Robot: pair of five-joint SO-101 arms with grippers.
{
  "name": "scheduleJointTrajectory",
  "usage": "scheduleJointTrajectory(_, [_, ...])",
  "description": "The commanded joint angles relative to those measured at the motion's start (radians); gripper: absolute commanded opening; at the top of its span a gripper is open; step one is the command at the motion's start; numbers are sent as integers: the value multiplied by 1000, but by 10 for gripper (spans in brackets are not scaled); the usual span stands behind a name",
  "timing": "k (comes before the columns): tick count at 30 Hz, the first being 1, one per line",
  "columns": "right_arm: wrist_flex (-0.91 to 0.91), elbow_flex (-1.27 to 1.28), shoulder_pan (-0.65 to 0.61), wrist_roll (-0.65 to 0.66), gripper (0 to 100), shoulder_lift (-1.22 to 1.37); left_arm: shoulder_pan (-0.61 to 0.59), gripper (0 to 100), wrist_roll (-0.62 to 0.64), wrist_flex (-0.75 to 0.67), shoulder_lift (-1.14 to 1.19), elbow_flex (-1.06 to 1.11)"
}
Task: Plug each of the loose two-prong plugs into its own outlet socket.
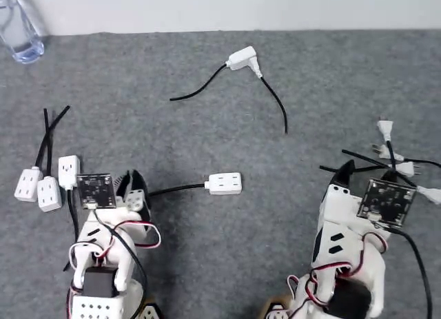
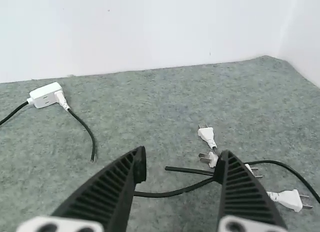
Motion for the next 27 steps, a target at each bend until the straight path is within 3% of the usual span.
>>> scheduleJointTrajectory(1, [35, -124, 4, 29, 226, 76, 15, 34, -3, 28, -17, -7])
scheduleJointTrajectory(8, [74, -385, 5, 37, 226, 447, -95, 30, -5, 29, -17, -7])
scheduleJointTrajectory(17, [162, -678, 10, 172, 226, 894, -161, 30, -77, 8, -18, -7])
scheduleJointTrajectory(27, [160, -841, 229, 385, 226, 1132, -183, 33, -87, -12, -18, -7])
